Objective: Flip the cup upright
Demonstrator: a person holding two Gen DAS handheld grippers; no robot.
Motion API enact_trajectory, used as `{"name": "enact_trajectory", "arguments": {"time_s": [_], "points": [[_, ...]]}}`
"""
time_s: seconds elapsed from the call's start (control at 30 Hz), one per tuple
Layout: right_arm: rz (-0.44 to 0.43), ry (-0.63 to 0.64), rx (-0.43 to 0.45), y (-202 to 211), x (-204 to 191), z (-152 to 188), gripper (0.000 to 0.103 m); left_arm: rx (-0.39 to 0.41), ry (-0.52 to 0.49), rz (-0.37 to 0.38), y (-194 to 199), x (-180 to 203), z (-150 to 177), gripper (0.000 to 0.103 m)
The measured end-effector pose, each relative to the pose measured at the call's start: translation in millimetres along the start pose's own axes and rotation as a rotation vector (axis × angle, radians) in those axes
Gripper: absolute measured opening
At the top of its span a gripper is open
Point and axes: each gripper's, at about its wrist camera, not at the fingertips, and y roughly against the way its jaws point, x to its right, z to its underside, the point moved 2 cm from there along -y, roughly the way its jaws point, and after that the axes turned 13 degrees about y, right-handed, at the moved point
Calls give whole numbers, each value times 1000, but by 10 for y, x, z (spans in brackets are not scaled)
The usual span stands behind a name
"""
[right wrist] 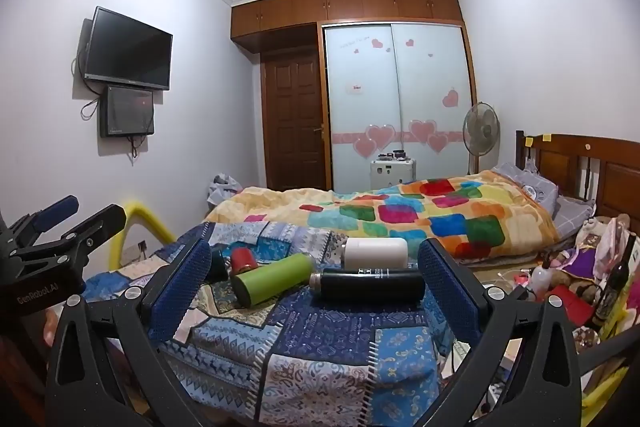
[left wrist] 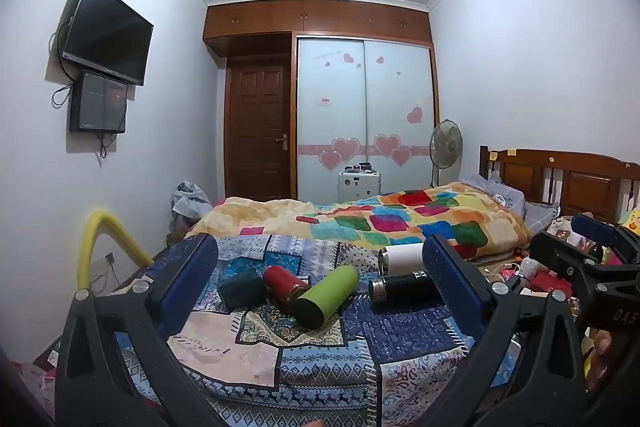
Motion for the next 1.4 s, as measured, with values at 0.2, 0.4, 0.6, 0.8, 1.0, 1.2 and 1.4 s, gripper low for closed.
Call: {"name": "enact_trajectory", "arguments": {"time_s": [0.2,0.4,0.6,0.8,1.0,1.2,1.4], "points": [[-2,-4,-3,1,5,-1,103,-14,10,12,-3,-37,5,103],[-1,-3,-2,6,-7,-30,103,-9,4,12,6,-60,-62,103],[-3,-4,0,0,-30,-50,103,-13,-2,17,5,-16,-5,103],[-3,-6,0,14,-14,-56,103,-25,4,8,-37,-58,15,103],[-6,-5,0,9,-14,-50,103,-28,8,8,-53,-62,22,103],[-6,-4,1,11,-23,-49,103,-30,8,5,-64,-73,41,103],[-5,-5,1,14,-28,-52,103,-29,8,5,-64,-74,44,103]]}}
